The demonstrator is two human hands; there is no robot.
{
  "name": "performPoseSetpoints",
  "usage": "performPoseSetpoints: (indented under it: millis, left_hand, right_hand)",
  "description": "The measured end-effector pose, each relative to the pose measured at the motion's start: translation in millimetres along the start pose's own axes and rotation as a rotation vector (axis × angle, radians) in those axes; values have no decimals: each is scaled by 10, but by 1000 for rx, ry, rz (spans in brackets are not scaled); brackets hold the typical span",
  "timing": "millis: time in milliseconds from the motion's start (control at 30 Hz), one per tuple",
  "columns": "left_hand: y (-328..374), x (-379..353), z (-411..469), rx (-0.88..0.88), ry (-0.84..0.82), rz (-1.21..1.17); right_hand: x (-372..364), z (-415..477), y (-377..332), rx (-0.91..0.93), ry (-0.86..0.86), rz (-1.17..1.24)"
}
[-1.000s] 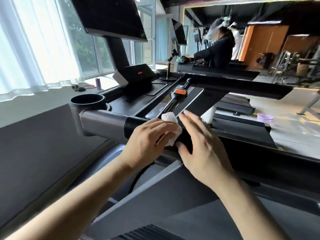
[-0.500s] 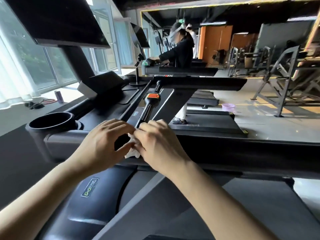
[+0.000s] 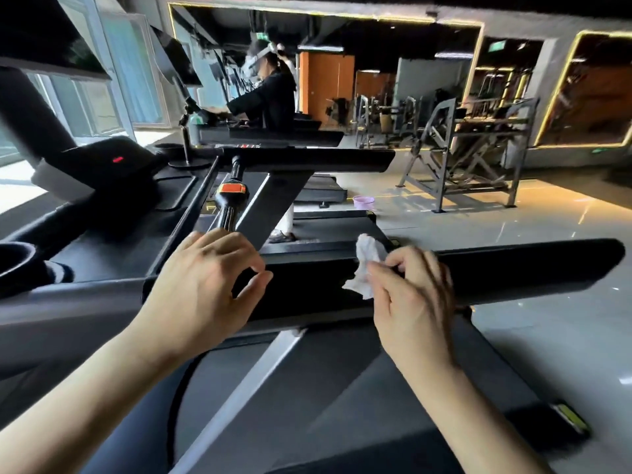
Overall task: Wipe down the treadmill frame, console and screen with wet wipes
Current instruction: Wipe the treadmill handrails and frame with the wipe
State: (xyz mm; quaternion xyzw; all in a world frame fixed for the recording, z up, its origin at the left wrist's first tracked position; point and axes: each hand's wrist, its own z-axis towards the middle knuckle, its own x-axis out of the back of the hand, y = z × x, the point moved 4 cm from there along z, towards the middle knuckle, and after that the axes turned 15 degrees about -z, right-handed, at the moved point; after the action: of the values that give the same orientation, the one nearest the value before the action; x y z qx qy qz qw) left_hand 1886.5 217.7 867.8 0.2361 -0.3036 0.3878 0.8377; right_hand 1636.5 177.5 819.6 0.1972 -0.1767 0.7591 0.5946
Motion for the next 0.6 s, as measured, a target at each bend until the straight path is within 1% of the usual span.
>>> performPoseSetpoints:
  millis: [33, 133, 200, 267, 333, 433, 500, 567, 600]
  left_hand:
    - [17, -38, 34, 1, -7, -2]
    - [95, -202, 176, 1, -36, 0]
    - [117, -277, 254, 13, -41, 6]
    - [170, -352, 327, 15, -40, -29]
    - [226, -457, 383, 3, -52, -66]
    - [330, -632, 458, 12, -73, -72]
    - [407, -727, 519, 26, -75, -56]
    - [491, -796, 593, 45, -69, -52]
    - [535, -835, 639, 51, -67, -53]
  right_hand:
    - [1, -1, -173, -11, 3, 29]
    - [-30, -14, -778, 98, -4, 174]
    - [-50, -35, -934, 150, -11, 232]
    - [-77, -47, -737, 141, -3, 204]
    - [-112, -59, -335, 77, 34, 126]
    - [-202, -115, 467, -98, 104, 19]
    - [-234, -175, 904, -225, 142, -3]
    - [-236, -229, 975, -334, 183, 35]
    - [-232, -239, 871, -343, 196, 85]
